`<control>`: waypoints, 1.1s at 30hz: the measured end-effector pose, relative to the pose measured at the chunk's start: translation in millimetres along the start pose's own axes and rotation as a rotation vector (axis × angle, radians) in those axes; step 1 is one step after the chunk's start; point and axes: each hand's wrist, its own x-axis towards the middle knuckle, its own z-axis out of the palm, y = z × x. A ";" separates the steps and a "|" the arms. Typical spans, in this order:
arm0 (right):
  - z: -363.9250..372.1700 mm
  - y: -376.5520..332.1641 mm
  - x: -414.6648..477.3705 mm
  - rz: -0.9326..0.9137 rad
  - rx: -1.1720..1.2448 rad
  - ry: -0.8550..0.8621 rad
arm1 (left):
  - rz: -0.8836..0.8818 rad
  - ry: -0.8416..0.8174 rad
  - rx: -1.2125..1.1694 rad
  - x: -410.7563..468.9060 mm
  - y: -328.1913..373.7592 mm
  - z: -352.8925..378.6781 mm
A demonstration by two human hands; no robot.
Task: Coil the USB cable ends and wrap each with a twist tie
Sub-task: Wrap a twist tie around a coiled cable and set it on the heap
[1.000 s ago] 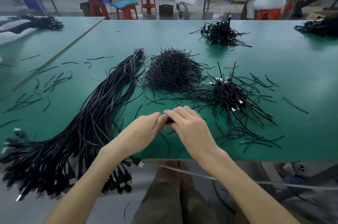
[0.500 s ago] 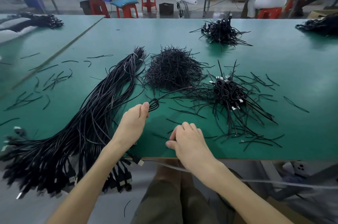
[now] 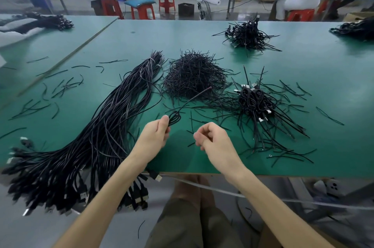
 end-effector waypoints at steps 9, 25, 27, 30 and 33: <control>10.5 -7.9 9.6 0.093 0.408 0.004 | 0.015 -0.226 -0.166 -1.8 3.1 27.3; -10.7 -3.9 10.0 -0.037 0.410 -0.322 | -0.027 -0.464 -0.259 -19.9 15.3 5.7; -15.6 -5.0 11.9 -0.091 0.353 -0.403 | -0.034 -0.556 -0.253 -20.9 17.3 -0.9; -17.4 -4.5 12.9 -0.154 0.301 -0.441 | -0.018 -0.612 -0.187 -22.2 20.0 -6.5; -12.1 -1.6 9.6 -0.214 0.207 -0.306 | -0.028 -0.575 -0.168 -24.3 22.5 -4.8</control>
